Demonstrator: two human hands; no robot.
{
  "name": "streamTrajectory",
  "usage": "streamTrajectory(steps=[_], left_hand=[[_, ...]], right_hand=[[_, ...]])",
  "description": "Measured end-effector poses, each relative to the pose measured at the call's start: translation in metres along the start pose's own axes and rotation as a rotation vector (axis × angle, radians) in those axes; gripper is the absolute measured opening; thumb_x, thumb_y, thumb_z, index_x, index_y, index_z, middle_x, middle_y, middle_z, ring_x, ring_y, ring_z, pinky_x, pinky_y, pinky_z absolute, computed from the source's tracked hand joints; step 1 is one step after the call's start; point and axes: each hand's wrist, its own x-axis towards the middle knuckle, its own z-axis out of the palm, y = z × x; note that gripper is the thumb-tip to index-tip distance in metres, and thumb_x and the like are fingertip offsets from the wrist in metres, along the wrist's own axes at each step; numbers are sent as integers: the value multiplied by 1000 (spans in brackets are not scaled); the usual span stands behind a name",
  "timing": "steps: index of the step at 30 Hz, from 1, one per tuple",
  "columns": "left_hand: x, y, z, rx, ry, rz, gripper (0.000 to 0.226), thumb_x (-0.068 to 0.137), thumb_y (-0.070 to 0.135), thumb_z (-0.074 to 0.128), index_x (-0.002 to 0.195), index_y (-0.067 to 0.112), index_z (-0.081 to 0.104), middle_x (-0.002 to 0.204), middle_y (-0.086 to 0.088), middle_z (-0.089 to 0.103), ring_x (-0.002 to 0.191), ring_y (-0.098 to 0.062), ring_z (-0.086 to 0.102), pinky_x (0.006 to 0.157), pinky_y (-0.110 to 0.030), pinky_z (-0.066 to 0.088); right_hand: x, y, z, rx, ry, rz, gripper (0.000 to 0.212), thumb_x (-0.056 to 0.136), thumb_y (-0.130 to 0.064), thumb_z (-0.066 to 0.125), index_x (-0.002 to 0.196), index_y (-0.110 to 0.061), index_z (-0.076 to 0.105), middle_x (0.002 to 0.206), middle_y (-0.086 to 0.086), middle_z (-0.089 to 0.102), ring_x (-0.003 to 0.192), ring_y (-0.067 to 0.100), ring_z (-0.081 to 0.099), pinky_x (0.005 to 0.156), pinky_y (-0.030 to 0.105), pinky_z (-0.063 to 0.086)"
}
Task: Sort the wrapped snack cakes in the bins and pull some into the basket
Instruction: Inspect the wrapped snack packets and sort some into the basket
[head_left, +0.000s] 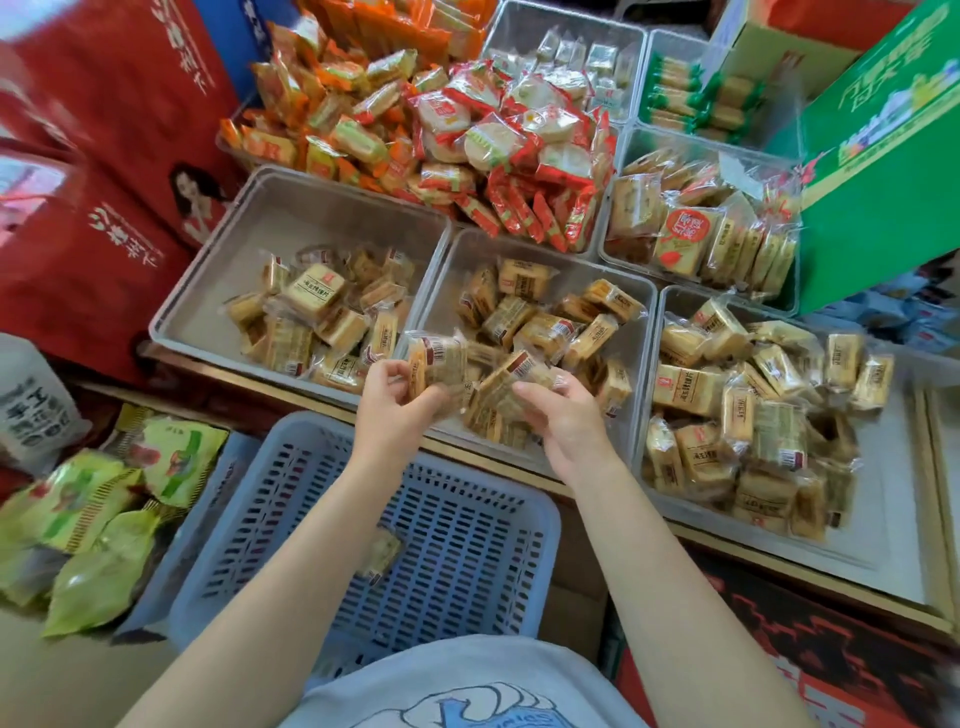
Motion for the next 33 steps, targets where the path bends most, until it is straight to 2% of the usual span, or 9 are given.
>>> streamTrajectory(steps=[4, 7, 11, 13, 17, 20, 25, 30, 33], left_hand=[[-26, -1, -24, -246, -86, -67, 37, 97, 0, 63, 131, 10, 54, 115, -15, 72, 104, -30, 73, 85, -42, 62], [-47, -6, -38, -267, -114, -70, 33, 96, 9, 68, 127, 10, 57, 118, -15, 71, 104, -30, 73, 89, -49, 61], [-77, -11, -50, -208, -129, -80, 27, 96, 21, 70, 120, 13, 61, 116, -12, 74, 101, -27, 74, 82, -43, 62], [-92, -14, -55, -161, -153, -81, 28, 95, 24, 71, 120, 15, 62, 113, -9, 76, 102, -27, 74, 86, -44, 62], [-123, -20, -57, -162, -202, -54, 27, 93, 12, 71, 116, 17, 59, 100, -5, 74, 86, -19, 75, 67, -36, 62], [-147, -27, -50, -158, -166, -69, 20, 95, 18, 70, 112, 19, 61, 96, -4, 73, 85, -19, 75, 67, -37, 62], [-178, -39, -36, -254, -132, -152, 22, 98, 22, 66, 117, 12, 64, 101, -9, 73, 85, -23, 74, 63, -37, 61], [-205, -51, -26, -342, -246, -203, 29, 87, 21, 69, 114, 14, 62, 103, -15, 73, 90, -28, 75, 70, -48, 64], [-216, -55, -16, -352, -302, -217, 30, 87, 15, 71, 114, 15, 59, 105, -16, 73, 95, -30, 75, 72, -48, 64]], right_hand=[[-33, -3, 14, -46, -173, -35, 26, 89, -13, 74, 115, -9, 71, 121, 17, 72, 118, 38, 65, 104, 51, 50], [-60, 2, 25, -123, -240, -44, 27, 93, -26, 71, 114, -9, 73, 119, 21, 72, 117, 40, 65, 100, 54, 53], [-91, 14, 31, -237, -255, -58, 34, 96, -40, 64, 114, -12, 71, 105, 10, 77, 99, 26, 73, 83, 42, 60], [-104, 21, 29, -282, -261, -62, 32, 102, -39, 58, 116, -13, 69, 100, 5, 78, 91, 19, 74, 71, 33, 60], [-123, 30, 16, -284, -351, -48, 28, 102, -27, 60, 123, -8, 62, 107, 10, 76, 99, 25, 73, 81, 37, 61], [-138, 34, 1, -340, -431, -17, 29, 99, -24, 64, 122, -8, 58, 104, 9, 76, 95, 24, 74, 75, 36, 60], [-152, 49, -22, -318, -419, 48, 33, 101, -35, 60, 123, -10, 61, 115, 16, 73, 106, 31, 72, 91, 49, 59], [-161, 56, -56, -223, -416, 83, 8, 99, -23, 63, 102, -16, 65, 100, 17, 68, 93, 35, 69, 80, 47, 58], [-165, 56, -75, -182, -458, 94, 5, 97, -13, 64, 98, -18, 65, 100, 16, 70, 96, 41, 70, 82, 58, 57]])
